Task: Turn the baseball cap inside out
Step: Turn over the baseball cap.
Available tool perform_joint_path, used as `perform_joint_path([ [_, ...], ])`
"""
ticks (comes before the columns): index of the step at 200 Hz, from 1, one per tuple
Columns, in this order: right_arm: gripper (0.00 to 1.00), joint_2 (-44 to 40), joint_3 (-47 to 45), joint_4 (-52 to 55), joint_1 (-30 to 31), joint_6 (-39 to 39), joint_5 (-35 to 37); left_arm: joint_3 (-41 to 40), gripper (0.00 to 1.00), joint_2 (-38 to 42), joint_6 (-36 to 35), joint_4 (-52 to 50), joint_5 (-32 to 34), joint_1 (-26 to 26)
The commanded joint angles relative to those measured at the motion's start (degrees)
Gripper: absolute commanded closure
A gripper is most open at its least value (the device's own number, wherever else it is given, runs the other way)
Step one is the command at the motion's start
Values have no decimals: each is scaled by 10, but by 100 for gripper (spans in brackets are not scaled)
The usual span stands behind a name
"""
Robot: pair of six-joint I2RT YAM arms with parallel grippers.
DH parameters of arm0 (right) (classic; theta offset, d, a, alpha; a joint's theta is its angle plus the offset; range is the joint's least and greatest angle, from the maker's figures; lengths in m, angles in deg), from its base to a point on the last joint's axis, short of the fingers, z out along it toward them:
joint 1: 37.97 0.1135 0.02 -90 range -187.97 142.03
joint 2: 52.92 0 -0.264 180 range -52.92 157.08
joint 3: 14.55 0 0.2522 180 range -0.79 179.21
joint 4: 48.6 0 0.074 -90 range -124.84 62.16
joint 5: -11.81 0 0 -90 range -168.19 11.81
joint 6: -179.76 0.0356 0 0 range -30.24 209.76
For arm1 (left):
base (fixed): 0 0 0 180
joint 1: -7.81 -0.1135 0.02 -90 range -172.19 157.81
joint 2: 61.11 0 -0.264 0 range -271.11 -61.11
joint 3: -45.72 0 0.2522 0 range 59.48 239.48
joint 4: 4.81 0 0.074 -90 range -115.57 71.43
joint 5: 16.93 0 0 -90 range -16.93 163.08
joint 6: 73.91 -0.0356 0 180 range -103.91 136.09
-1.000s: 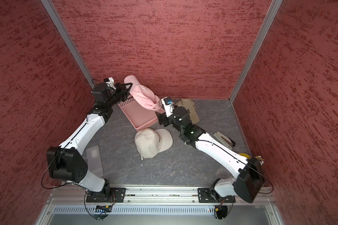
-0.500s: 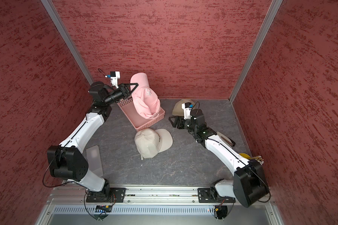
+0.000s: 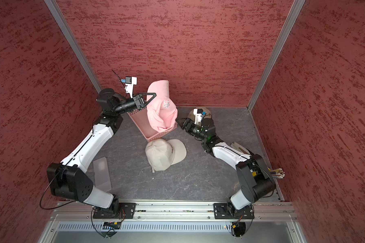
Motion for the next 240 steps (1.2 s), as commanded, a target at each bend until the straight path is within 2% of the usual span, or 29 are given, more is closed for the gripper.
perform_joint_path([
  [1, 26, 10, 31, -55, 9, 25, -26, 14, 100, 17, -51, -19, -3, 16],
  [39, 34, 17, 43, -17, 15, 6, -24, 29, 100, 13, -86, -62, 7, 31],
  [48, 43, 18, 49, 9, 18, -6, -20, 28, 100, 13, -87, -62, 10, 34],
  [58, 59, 23, 47, 18, 17, -12, -13, 25, 100, 15, -81, -54, 17, 36],
  [69, 72, 33, 34, -9, 15, -12, -15, 12, 100, 19, -51, -21, 33, 32],
  [79, 80, 48, 23, -47, 12, -6, -28, -5, 100, 22, -1, 39, 35, 24],
  [96, 84, 74, 4, -115, 7, -1, -46, -16, 100, 19, 102, 148, 23, 14],
  [111, 82, 94, -3, -146, 7, -9, -54, -14, 100, 17, 161, 211, 20, 16],
  [161, 65, 165, 9, -279, 10, 20, -69, -1, 100, 6, 270, 294, 47, 49],
  [173, 60, 172, 23, -274, 15, 15, -70, 6, 100, 3, 270, 277, 48, 58],
  [188, 47, 171, 40, -265, 21, -4, -78, 11, 100, -1, 270, 249, 47, 68],
  [214, 37, 143, 56, -227, 21, -39, -94, -8, 100, 7, 256, 171, 69, 69],
  [240, 31, 74, 60, -79, 15, -127, -96, -26, 100, 23, 226, 75, 108, 57],
])
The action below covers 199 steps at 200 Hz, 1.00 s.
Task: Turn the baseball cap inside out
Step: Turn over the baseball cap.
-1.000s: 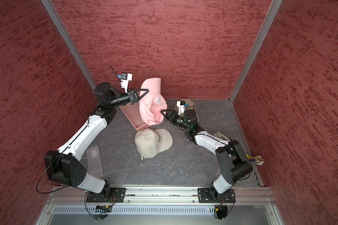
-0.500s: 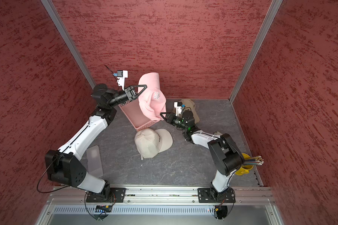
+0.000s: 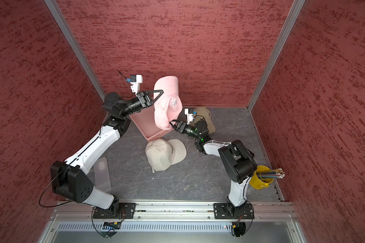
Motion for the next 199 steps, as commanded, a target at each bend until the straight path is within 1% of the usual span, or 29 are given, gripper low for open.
perform_joint_path([
  [1, 30, -67, 24, 134, -1, -91, -20, -10, 100, 26, -16, -71, 53, -9],
  [8, 29, -88, 23, 182, -4, -120, -21, -15, 100, 31, -7, -97, 76, -19],
  [17, 28, -117, 17, 238, -6, -161, -19, -16, 100, 34, 2, -125, 90, -34],
  [28, 26, -156, 11, 320, -7, -214, 0, -15, 100, 37, 20, -168, 110, -51],
  [35, 24, -178, 12, 378, -8, -249, 18, -9, 100, 38, 18, -199, 117, -58],
  [45, 23, -202, 19, 463, -9, -290, 54, 17, 100, 39, -5, -281, 141, -61],
  [50, 22, -226, 23, 498, -10, -310, 71, 34, 100, 37, -28, -320, 155, -60],
  [62, 22, -249, 38, 574, -10, -347, 115, 71, 100, 34, -71, -403, 197, -53],
  [77, 22, -270, 58, 647, -10, -387, 174, 99, 100, 32, -112, -459, 241, -43],
  [84, 22, -277, 69, 674, -10, -402, 199, 106, 100, 33, -130, -473, 248, -40],
  [97, 22, -288, 82, 690, -9, -424, 218, 108, 100, 33, -151, -470, 229, -40],
  [106, 23, -291, 92, 689, -9, -431, 208, 107, 100, 33, -165, -457, 204, -40],
  [121, 28, -284, 122, 707, -3, -435, 190, 107, 100, 34, -180, -450, 174, -41],
  [137, 29, -277, 148, 718, 19, -442, 196, 117, 100, 36, -210, -477, 187, -34],
  [149, 28, -271, 157, 706, 31, -433, 199, 117, 100, 38, -230, -472, 166, -30],
  [160, 28, -264, 157, 682, 37, -418, 194, 112, 100, 37, -242, -441, 103, -31],
  [171, 28, -255, 162, 668, 48, -411, 193, 90, 100, 39, -237, -380, 40, -34],
  [182, 28, -248, 169, 671, 67, -410, 221, 70, 100, 37, -219, -318, -19, -42],
  [199, 27, -252, 170, 678, 81, -398, 252, 68, 100, 23, -204, -269, -89, -55],
])
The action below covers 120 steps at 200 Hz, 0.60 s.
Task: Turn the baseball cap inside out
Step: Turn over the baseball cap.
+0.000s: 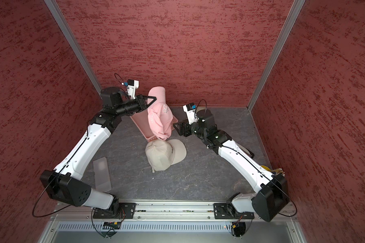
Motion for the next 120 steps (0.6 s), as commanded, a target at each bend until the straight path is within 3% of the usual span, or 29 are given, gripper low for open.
perform_joint_path([
  [1, 27, 4, 26, -1, 21, 15, 53, -8, 100, -3, 4, 125, -142, -15],
  [30, 28, -7, 5, -7, 26, 65, 78, 5, 100, -9, 0, 126, -155, -15],
  [57, 31, -10, -29, -75, 34, 100, 78, 23, 100, -13, -20, 100, -149, -3],
  [94, 35, 31, -1, -68, 35, 120, 69, 29, 100, -13, -32, 85, -142, 6],
  [120, 45, 42, -1, -89, 35, 135, 59, 26, 100, -9, -35, 83, -135, 9],
])
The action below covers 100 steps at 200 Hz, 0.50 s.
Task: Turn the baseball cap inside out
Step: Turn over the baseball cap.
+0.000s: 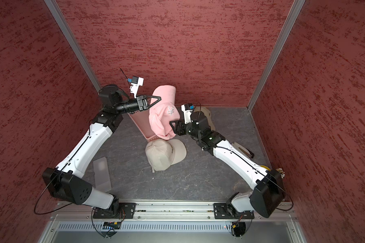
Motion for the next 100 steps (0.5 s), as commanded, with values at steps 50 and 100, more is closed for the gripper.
perform_joint_path([
  [50, 95, -20, -13, -48, -2, 24, -57, 17, 100, -3, -124, -78, 64, -14],
  [100, 100, -147, -103, -60, -84, 42, -146, -64, 100, 34, -181, -80, 75, -87],
])
